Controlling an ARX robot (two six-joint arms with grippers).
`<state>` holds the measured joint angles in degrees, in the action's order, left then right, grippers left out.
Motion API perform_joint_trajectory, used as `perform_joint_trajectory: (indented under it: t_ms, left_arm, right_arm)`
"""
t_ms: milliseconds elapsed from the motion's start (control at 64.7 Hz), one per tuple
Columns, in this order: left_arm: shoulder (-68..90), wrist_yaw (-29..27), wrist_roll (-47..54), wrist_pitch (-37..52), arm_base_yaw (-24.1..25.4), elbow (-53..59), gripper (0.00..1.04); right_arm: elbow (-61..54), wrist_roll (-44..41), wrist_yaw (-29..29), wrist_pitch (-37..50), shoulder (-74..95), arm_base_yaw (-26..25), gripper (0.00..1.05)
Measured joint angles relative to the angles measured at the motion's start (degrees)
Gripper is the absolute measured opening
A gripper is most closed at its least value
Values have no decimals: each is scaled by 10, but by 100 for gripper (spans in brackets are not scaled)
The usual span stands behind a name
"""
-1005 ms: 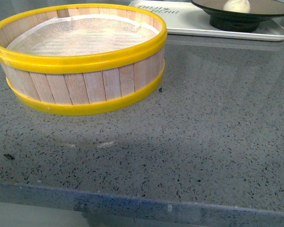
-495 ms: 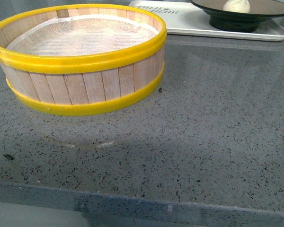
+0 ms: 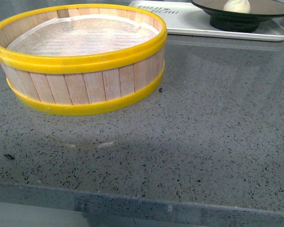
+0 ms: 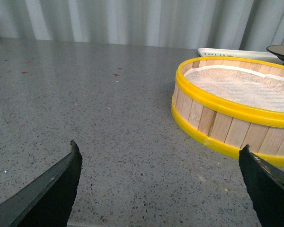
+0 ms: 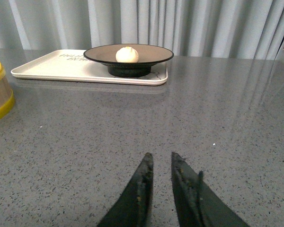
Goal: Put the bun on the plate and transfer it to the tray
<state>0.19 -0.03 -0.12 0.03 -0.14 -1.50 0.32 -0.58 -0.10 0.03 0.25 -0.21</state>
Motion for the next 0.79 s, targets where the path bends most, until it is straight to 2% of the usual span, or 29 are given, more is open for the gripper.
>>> perform_joint_trajectory:
  t_ms: [77,170,263,387,789]
  left_arm:
    - [0,0,0,0,0,0,98]
    - [0,0,0,0,0,0,98]
    - [0,0,0,0,0,0,98]
    - [0,0,0,0,0,0,98]
    - [0,0,0,0,0,0,98]
  right_arm:
    - [0,0,0,0,0,0,32]
    - [0,0,0,0,0,0,54]
    - [0,0,0,0,0,0,68]
    - [0,0,0,0,0,0,96]
    - [0,2,0,0,0,0,96]
